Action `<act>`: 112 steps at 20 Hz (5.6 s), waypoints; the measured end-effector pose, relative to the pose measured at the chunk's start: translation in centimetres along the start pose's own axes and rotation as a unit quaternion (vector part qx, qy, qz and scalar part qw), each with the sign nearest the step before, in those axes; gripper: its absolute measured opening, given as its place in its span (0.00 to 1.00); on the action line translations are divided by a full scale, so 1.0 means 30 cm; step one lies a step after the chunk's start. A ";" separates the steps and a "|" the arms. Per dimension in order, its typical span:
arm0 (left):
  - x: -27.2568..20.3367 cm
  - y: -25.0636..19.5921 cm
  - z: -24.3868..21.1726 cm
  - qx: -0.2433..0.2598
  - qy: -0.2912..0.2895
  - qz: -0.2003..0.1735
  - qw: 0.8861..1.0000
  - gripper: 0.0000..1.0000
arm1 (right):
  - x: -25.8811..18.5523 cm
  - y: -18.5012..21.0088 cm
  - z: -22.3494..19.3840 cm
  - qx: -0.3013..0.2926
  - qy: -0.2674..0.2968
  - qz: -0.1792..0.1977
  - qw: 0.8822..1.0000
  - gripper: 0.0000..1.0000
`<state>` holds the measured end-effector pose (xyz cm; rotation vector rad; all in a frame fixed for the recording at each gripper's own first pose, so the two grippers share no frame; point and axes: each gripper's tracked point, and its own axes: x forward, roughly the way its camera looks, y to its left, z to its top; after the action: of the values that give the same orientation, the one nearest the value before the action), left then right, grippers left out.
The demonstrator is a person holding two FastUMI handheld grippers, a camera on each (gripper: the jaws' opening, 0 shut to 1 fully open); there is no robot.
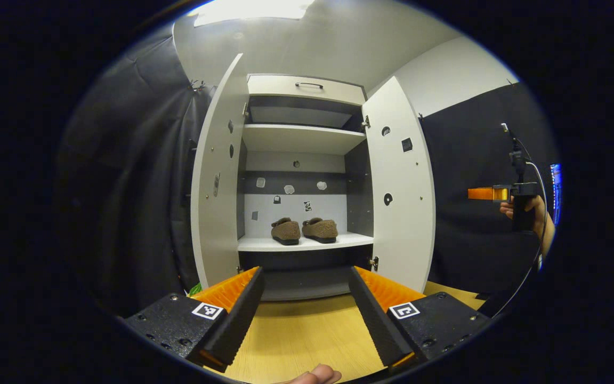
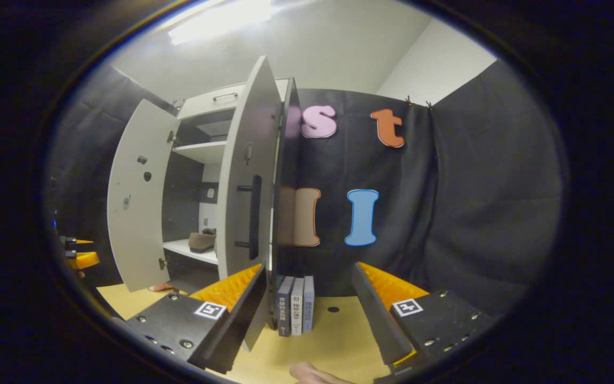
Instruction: Grab one shoe with the right hand and put it into the shoe cabinet, grab the other shoe with the left hand and put it into the shoe cabinet; then close the right door with the right hand and the left door with the left hand.
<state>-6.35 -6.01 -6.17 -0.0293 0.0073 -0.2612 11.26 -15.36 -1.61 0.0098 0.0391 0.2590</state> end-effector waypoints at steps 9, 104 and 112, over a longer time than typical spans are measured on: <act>-0.022 0.065 -0.025 -0.012 0.006 0.006 1.000 0.97 | 0.288 -0.044 -0.006 0.050 0.034 0.008 0.998 0.98; 0.406 0.973 0.236 -0.031 0.067 0.055 0.996 0.88 | -0.481 0.775 -0.168 0.100 -0.033 0.059 0.993 0.96; 0.414 0.865 0.229 -0.050 0.087 0.063 0.993 0.94 | -0.504 0.790 -0.190 0.079 -0.033 0.047 0.995 0.94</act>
<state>12.41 16.04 -0.13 -0.1061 0.1962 -0.1371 -9.63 3.69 -6.40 0.1769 -0.0061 0.3497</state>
